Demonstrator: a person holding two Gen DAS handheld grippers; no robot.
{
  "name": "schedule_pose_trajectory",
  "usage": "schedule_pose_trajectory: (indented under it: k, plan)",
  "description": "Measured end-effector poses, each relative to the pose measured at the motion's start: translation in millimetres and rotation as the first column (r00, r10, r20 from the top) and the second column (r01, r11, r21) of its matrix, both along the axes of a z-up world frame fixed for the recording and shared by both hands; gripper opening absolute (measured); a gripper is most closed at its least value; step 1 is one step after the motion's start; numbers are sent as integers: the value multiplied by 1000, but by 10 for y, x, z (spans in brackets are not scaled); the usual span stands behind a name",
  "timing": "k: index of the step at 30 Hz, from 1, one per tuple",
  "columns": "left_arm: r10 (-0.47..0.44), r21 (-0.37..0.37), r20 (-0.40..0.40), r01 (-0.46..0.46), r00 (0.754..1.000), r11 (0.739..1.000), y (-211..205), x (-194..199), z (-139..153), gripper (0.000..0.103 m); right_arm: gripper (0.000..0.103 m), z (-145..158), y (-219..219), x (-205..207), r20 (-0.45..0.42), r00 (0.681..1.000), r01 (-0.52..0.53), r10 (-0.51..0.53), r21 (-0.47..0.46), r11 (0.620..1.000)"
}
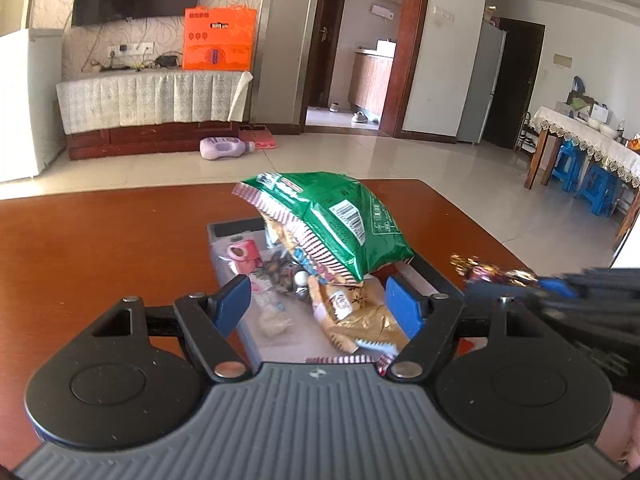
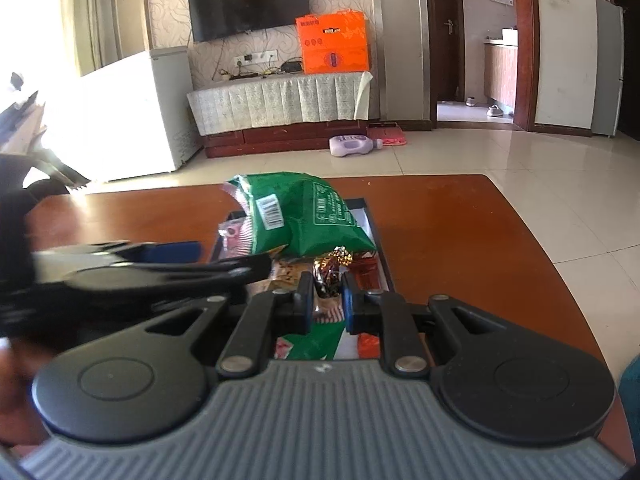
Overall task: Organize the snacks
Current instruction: 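Open both tools to drop the chip bag and candy into the box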
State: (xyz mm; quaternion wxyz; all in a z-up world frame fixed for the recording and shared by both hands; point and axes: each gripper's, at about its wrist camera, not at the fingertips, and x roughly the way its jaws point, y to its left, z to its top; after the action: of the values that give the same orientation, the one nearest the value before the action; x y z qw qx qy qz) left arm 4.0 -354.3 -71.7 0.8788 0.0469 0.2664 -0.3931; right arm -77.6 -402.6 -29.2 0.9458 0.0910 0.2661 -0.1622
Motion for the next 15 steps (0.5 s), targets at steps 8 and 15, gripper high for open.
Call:
schedule_pose_trajectory:
  k: [8,15]
  plan:
    - [33,9,26,-33,999,999,296,-162,177,79,17,-132,-75,272,-45,999,7,-7,6,1000]
    - [90,42,8,-90,996,995,385,-182,201,79,19,-189,30,357,-64,998,-17,16,-16,1000]
